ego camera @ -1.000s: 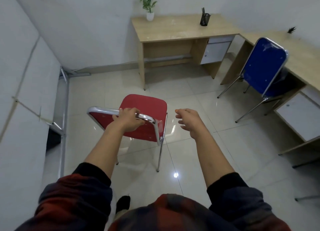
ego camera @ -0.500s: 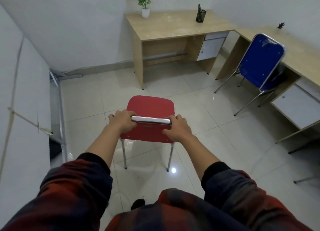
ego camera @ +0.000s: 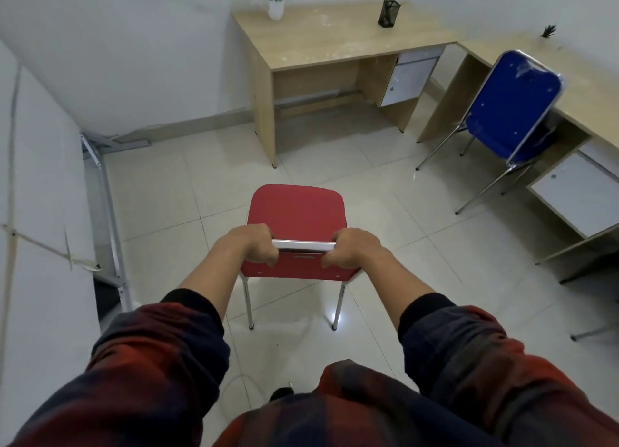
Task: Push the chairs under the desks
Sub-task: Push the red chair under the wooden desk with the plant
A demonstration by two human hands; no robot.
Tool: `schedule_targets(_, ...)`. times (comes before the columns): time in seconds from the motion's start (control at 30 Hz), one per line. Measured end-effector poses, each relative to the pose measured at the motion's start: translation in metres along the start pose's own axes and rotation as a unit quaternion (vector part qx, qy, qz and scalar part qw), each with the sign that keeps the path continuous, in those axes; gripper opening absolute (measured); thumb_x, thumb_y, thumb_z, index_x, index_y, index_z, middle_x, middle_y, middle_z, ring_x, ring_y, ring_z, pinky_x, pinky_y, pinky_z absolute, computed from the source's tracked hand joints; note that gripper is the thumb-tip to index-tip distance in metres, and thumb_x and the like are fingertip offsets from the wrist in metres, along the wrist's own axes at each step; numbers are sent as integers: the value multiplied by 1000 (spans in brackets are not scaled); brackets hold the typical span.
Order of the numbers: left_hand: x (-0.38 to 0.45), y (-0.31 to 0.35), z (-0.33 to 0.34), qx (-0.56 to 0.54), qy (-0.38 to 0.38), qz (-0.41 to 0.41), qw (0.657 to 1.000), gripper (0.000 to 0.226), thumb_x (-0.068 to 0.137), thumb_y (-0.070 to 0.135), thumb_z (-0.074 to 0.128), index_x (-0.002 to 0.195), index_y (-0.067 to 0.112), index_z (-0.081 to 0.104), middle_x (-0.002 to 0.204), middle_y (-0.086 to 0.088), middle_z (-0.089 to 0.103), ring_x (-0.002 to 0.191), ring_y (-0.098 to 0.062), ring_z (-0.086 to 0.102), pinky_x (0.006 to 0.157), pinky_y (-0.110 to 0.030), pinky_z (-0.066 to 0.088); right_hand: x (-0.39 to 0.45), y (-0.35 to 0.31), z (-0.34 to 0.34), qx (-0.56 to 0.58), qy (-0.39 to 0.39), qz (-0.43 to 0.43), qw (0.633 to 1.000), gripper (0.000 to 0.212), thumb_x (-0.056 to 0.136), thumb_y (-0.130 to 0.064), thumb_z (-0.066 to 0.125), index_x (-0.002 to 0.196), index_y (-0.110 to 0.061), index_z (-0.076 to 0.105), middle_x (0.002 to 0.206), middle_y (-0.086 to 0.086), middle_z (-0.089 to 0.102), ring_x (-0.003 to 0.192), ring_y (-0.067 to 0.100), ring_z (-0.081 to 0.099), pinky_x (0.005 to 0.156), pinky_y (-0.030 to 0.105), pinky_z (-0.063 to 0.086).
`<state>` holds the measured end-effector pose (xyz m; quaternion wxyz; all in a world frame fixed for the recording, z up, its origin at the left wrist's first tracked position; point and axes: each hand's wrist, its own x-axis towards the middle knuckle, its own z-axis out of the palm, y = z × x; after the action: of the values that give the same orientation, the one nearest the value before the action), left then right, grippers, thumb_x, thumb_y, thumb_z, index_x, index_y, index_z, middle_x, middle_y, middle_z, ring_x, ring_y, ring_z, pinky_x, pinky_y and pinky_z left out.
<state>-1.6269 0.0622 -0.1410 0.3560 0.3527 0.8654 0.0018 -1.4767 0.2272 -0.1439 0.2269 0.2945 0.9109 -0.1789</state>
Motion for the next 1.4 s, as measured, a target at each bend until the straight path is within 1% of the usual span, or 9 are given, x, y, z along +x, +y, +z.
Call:
schedule_targets(0.1,9,-2,-2,2,-15,10,1000,44,59,37,72,100,22,73,90,2,70,84,-19,67,79,-37,58,7,5,-5,31,-21,-26,999,43,65,-53,75,100,-28,68,90,-9,67,87,17,64,68,30,49)
schedule_targets(0.23,19,7,-4,8,25,21,999,33,62,32,69,93,22,72,84,2,70,79,-19,66,69,-31,55,15,13,-21,37,-11,-43,998,35,66,-48,78,94,-31,67,84,-12,64,82,15,62,60,26,42)
schedule_targets(0.4,30,21,-8,-14,100,54,993,32,63,28,63,93,26,73,83,5,70,78,-20,65,62,-28,47,22,26,-41,44,0,-33,999,45,66,-48,79,105,-27,74,93,-6,71,83,17,65,59,26,41)
schedule_targets(0.5,30,16,-13,-40,161,82,983,36,64,28,63,99,30,71,92,6,70,85,-22,63,71,-32,51,22,22,-44,53,36,-32,997,45,69,-48,79,108,-26,73,98,-5,71,87,18,64,62,27,42)
schedule_targets(0.73,30,-32,-21,21,119,46,992,40,63,34,62,102,29,70,92,7,69,83,-19,64,76,-34,56,30,-20,-3,81,102,-53,990,44,66,-50,75,103,-27,72,89,-6,69,86,21,65,65,28,45)
schedule_targets(0.93,36,-20,-22,34,118,56,991,40,70,27,62,109,27,70,94,5,69,84,-19,63,75,-33,56,35,-8,-12,82,91,-68,990,51,69,-48,77,112,-22,72,93,-4,70,84,19,64,69,29,49)
schedule_targets(1.13,38,11,-20,13,154,53,987,37,69,24,60,104,29,71,91,5,67,85,-23,61,72,-30,48,34,17,-38,72,75,-73,992,48,71,-44,79,113,-23,71,101,-4,69,90,20,61,69,29,43)
schedule_targets(1.27,34,47,-8,-32,187,60,980,38,64,26,61,100,27,73,91,3,72,85,-26,65,77,-32,54,29,48,-54,27,87,-48,995,49,62,-51,73,106,-28,72,91,-8,68,86,19,62,66,28,40)
schedule_targets(1.4,29,79,10,-59,203,89,973,34,60,26,61,92,22,73,79,3,69,73,-24,65,75,-36,59,21,80,-52,16,95,-12,995,54,54,-55,64,102,-33,73,94,-8,74,85,18,64,68,28,46)
